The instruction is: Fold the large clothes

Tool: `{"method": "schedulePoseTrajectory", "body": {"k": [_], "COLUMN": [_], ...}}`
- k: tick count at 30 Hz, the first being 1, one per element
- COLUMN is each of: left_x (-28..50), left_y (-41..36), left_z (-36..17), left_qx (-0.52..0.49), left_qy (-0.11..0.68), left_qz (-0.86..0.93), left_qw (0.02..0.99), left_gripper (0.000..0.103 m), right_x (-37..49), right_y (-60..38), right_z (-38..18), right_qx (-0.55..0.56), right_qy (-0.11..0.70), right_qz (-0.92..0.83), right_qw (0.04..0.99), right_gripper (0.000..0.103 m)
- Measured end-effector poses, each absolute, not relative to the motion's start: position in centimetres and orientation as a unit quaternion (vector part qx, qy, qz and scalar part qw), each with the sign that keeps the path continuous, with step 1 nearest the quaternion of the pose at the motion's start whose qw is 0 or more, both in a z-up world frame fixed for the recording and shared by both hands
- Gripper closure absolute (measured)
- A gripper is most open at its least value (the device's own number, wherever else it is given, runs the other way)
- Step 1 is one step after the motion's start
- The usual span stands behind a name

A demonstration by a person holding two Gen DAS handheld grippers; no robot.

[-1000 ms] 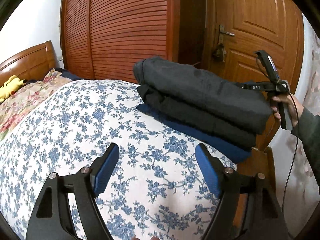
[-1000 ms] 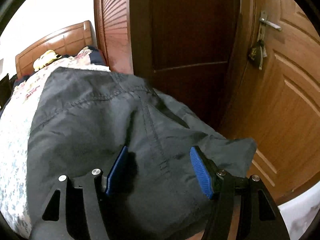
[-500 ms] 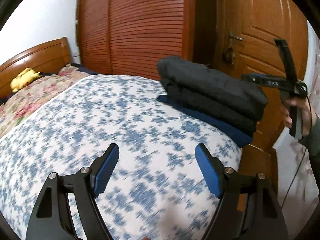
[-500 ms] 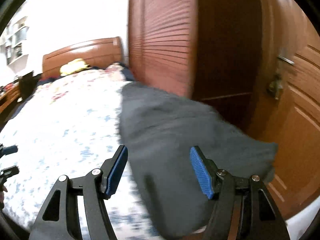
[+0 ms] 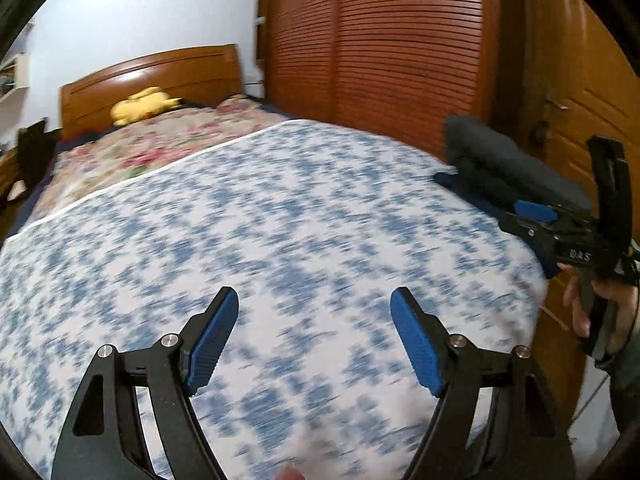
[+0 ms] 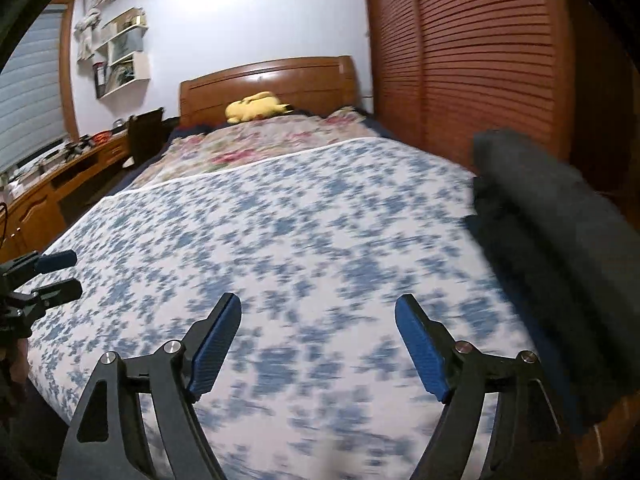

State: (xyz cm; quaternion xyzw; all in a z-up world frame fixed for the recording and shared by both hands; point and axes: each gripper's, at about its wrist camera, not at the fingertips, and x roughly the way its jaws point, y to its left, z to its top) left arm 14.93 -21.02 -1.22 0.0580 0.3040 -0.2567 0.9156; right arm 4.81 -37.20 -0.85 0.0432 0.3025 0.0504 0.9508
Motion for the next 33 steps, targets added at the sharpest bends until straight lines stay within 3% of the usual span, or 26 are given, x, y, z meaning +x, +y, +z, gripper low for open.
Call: {"method": "schedulePoseTrajectory", "body": {"k": [15, 33], "left_x": [11.8, 5.2], "left_y": [-9.4, -2.3], "left_z": [-3.4, 1.1], "left_qx": [0.025, -0.01], "left_qy": [0.316, 0.247], "left_qz": [-0.103, -0.018], "left_qw": [0.943, 0.969], "left_gripper": [0.024, 0.024], "right_x": [9.0, 4.7], "right_y": [-26.6, -22.2], "right_z": [-5.2, -1.7], "right_qx": [0.046, 0.029], "right_qy": [0.315, 0.233], "right_qz": [0.125, 0.166], "right_qw": [0.94, 0.958], "right_gripper": [0.022, 0.022]}}
